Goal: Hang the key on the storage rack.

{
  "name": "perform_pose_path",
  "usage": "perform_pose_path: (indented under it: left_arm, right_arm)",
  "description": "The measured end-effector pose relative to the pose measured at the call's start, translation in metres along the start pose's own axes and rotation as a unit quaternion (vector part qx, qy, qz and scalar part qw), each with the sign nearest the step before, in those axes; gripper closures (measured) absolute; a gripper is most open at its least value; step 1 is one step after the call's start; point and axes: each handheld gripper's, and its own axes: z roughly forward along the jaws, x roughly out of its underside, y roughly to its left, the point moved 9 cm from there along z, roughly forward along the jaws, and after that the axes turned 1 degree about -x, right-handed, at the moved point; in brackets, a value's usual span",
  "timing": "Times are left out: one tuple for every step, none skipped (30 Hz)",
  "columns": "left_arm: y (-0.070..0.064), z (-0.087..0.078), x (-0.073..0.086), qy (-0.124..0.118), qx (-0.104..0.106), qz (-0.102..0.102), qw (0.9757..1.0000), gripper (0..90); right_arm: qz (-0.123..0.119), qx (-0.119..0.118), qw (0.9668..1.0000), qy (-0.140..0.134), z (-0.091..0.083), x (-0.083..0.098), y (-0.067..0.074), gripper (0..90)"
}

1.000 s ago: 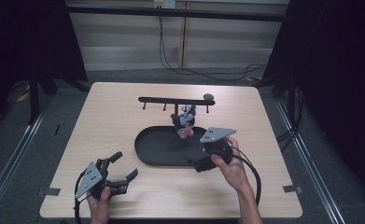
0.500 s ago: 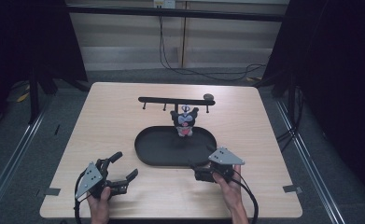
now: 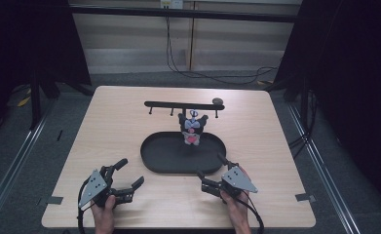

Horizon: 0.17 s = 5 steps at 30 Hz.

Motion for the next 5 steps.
perform_pose_path:
  left_arm:
    - [0.0,0.0,0.0,0.0,0.0,0.0,1.0,15.6]
    - [0.0001,0.0,0.0,0.0,-0.001,0.0,1.0,15.6]
    - [0.0001,0.0,0.0,0.0,-0.001,0.0,1.0,15.6]
    - [0.0,0.0,0.0,0.0,-0.001,0.0,1.0,15.6]
    - [0.0001,0.0,0.0,0.0,-0.001,0.0,1.0,15.6]
  right_arm:
    - [0.003,0.004,1.0,-0.008,-0.0014,-0.0008,-0.0008,13.7]
    - [0.005,0.005,0.9998,-0.019,-0.0035,-0.0019,-0.0014,13.7]
    - [0.01,0.01,0.9994,-0.032,-0.0061,-0.003,-0.0035,13.7]
    - [0.018,0.015,0.9987,-0.045,-0.0089,-0.0043,-0.0056,13.7]
    - [0.013,0.017,0.9985,-0.051,-0.0105,-0.0049,-0.0059,13.7]
